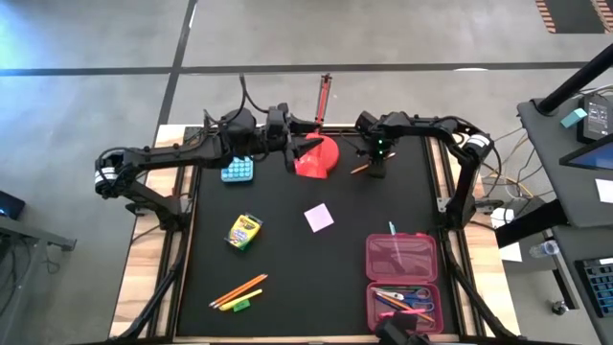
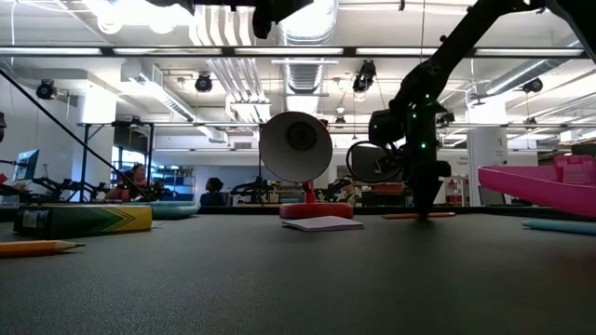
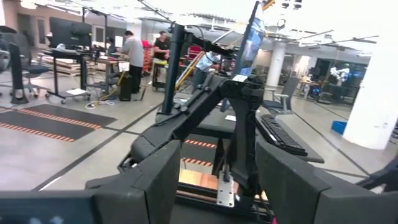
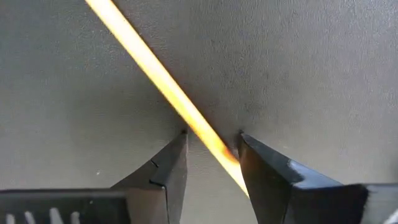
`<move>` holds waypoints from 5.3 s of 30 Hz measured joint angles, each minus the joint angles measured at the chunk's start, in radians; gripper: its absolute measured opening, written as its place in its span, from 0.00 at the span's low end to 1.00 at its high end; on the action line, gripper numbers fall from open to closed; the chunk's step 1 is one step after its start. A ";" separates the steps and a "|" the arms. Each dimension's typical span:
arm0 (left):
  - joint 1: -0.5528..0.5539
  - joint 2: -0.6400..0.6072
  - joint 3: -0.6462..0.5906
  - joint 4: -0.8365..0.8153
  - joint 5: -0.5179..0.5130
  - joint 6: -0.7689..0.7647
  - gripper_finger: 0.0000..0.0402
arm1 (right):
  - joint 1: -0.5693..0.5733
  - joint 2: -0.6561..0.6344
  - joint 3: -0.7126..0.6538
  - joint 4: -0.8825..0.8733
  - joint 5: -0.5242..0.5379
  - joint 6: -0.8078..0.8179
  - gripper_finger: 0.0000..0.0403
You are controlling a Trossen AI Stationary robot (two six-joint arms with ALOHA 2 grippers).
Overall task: Pack school essentials
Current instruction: Put the orange pencil into the pink supply box, then put the light blue pen into the pink supply box
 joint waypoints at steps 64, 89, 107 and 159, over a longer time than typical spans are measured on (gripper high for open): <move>-0.217 0.002 -0.008 -0.025 -0.004 -0.295 0.48 | 1.495 -0.507 -0.023 -0.262 0.088 1.589 0.03; -0.357 0.014 -0.008 -0.021 -0.093 -0.345 0.48 | 1.685 -0.229 -0.021 -0.119 -0.074 1.857 0.19; -0.358 0.055 -0.007 -0.026 -0.096 -0.345 0.48 | 1.570 -0.530 -0.020 -0.339 0.396 2.224 0.32; -0.220 0.047 -0.005 -0.024 0.042 -0.281 0.48 | 0.676 -0.424 -0.397 -0.111 -0.227 1.848 0.50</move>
